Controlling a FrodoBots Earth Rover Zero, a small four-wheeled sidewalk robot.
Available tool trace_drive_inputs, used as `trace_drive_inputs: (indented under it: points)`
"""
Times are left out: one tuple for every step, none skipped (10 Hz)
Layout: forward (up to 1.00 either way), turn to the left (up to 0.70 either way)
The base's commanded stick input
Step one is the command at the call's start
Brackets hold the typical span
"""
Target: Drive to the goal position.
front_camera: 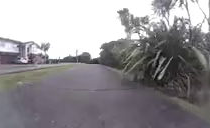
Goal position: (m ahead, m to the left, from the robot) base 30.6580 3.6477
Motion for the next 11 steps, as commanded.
trace_drive_inputs:
  points:
    - [1.00, 0.40]
    - [1.00, 0.40]
    - [1.00, 0.40]
    - [1.00, 0.40]
    - [1.00, 0.40]
    - [1.00, 0.09]
    - [1.00, 0.00]
    - [1.00, 0.00]
    - [1.00, 0.00]
    - [1.00, 0.00]
    - [1.00, 0.00]
